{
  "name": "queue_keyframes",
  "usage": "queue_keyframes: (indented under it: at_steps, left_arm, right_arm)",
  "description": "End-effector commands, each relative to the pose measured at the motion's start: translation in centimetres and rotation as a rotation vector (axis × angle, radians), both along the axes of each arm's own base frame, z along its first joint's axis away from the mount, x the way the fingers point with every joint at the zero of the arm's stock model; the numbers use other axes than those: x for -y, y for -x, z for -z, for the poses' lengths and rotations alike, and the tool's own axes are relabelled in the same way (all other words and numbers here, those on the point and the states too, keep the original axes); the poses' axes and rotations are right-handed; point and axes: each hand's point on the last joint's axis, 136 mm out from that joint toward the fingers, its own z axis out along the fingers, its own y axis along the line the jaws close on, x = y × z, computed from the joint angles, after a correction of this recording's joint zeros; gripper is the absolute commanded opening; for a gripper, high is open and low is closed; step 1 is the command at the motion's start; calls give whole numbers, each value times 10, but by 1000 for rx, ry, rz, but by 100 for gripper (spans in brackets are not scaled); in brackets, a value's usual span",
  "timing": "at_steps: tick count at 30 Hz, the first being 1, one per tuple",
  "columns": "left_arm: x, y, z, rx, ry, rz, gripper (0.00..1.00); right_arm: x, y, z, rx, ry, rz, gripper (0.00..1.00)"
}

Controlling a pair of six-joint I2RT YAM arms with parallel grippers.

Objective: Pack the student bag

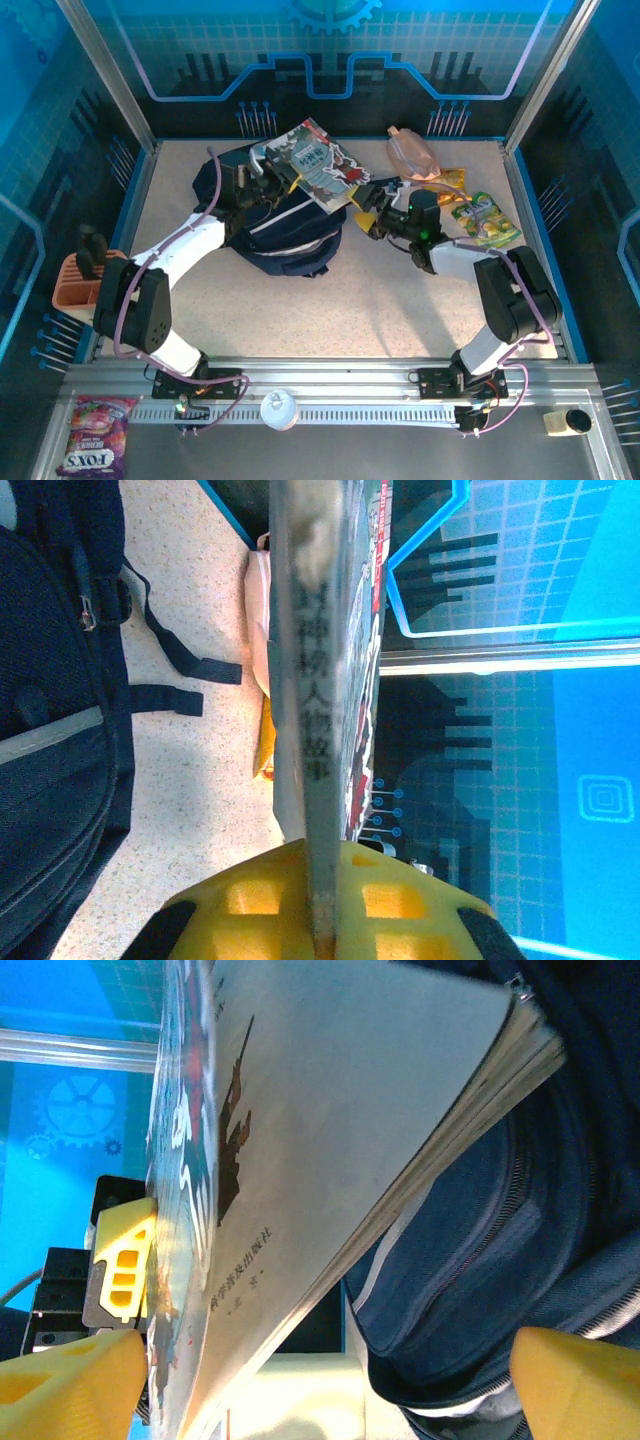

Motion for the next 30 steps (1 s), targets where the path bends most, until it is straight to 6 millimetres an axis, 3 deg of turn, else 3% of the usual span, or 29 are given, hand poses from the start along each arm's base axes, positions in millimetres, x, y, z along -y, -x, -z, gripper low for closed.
queue_keyframes:
  at_steps: [1, 13, 18, 19, 21, 28, 30]
  left_arm:
    - [5, -2, -12, 34, 63, 25, 0]
    - [7, -1, -7, 15, 75, 26, 0]
    - [5, 0, -2, 3, 68, 24, 0]
    - [5, 1, -1, 0, 66, 23, 0]
    - [4, 2, 2, -7, 55, 23, 1]
    - [-3, 5, 22, -37, -40, 11, 19]
    - [-8, 7, 31, -42, -103, 4, 33]
  right_arm:
    - [-14, -7, -20, 56, -42, -9, 92]
    - [-20, -24, -32, 81, -83, 0, 68]
    - [-21, -30, -29, 71, -82, 2, 57]
    - [-22, -35, -39, 96, -93, 3, 53]
    - [-20, -36, -40, 99, -96, 10, 48]
    - [-7, -35, -41, 109, -52, 32, 18]
    - [0, -34, -43, 122, -13, 47, 10]
